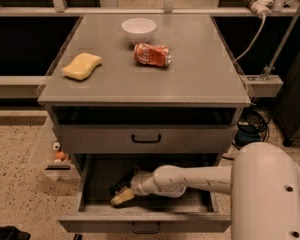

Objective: Pick rxbar chocolate from middle drawer and place on counter

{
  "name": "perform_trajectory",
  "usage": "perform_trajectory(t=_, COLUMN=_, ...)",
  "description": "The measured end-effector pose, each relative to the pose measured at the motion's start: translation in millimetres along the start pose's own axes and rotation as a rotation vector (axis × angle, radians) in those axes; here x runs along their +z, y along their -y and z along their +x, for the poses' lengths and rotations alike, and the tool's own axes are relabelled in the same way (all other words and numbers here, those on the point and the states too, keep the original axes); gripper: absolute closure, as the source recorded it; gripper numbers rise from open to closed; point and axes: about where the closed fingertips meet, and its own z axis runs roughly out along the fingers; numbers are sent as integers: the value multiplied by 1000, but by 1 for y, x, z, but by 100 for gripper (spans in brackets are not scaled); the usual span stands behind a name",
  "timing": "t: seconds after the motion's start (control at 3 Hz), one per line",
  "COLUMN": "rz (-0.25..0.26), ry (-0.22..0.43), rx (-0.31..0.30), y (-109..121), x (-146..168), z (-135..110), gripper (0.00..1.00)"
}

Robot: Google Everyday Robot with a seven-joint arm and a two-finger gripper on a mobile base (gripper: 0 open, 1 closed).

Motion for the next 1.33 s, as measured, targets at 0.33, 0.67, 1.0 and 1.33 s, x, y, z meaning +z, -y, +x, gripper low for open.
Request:
perform_trajectory(t=0.33, rz=0, ry=0, rx=0, y=0, x=0, z=0, gripper=18)
perform_trajectory(t=0.67, rz=0, ry=0, rx=0, y=0, x=0, z=0, gripper=43)
perform_trajectory(t=1.0, rz=0, ry=0, rx=0, y=0, x=0, z=0, gripper=66)
perform_trajectory(t=1.33, rz=0, ry=0, rx=0, y=0, x=0, z=0, gripper=88)
